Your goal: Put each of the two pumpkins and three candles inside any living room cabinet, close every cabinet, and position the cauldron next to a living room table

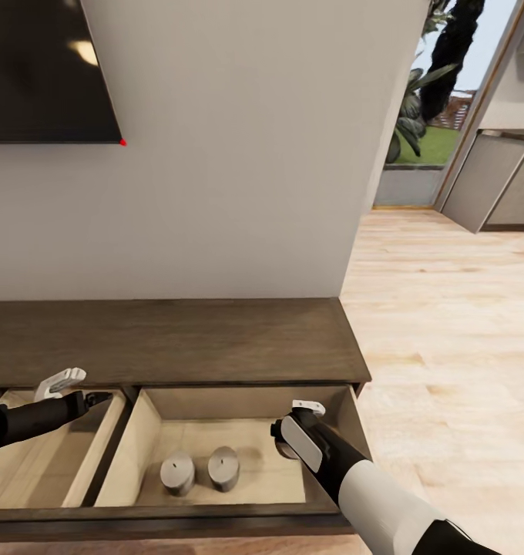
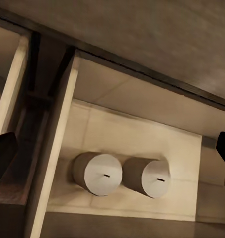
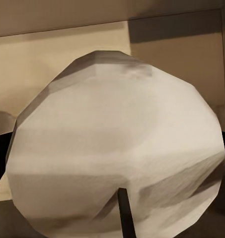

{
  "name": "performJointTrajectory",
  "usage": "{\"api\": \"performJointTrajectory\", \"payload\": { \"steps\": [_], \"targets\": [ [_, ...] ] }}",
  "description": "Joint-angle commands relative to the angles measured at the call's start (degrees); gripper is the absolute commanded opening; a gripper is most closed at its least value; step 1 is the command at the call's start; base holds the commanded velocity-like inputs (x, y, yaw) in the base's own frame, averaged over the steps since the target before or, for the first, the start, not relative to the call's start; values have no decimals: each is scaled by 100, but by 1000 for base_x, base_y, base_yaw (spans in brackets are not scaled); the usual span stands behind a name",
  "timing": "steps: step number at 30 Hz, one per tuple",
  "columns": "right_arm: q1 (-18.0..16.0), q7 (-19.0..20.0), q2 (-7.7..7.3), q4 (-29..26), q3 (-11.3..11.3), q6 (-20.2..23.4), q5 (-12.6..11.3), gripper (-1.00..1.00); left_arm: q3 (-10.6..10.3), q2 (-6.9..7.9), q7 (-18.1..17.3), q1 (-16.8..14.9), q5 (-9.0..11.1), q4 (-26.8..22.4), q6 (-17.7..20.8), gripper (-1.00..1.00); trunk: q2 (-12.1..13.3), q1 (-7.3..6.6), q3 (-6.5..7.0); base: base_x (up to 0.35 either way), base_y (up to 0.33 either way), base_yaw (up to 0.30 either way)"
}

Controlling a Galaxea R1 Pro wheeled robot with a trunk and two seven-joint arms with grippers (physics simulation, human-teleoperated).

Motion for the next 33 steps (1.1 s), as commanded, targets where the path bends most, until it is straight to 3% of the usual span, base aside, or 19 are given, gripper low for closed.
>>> {"api": "performJointTrajectory", "payload": {
  "steps": [1, 10, 27, 31, 33],
  "targets": [
    [0, -1, 0, 0, 0, -14, -17, -100, 0, 0, 0, 0, 0, 1, 0, 100, 0, 0, 0, 224, 63, 0],
    [0, -16, 0, 17, -5, 176, -17, -100, 22, 3, 0, 0, 1, 3, 0, 100, 0, 0, 0, 69, 23, 0],
    [0, -27, 0, 27, -26, 359, -17, -100, 44, 20, -3, 2, 5, 0, 0, 100, -682, 373, -305, 0, 0, 0],
    [0, -27, 0, 27, -26, 351, -17, -100, 109, 262, -10, 18, 90, -5, 0, 100, -842, 461, -377, 0, 0, 0],
    [0, -24, 0, 27, -26, 345, -17, -100, 239, 397, -14, 33, 342, -2, 0, 100, -922, 505, -413, 0, 0, 0]
  ]
}}
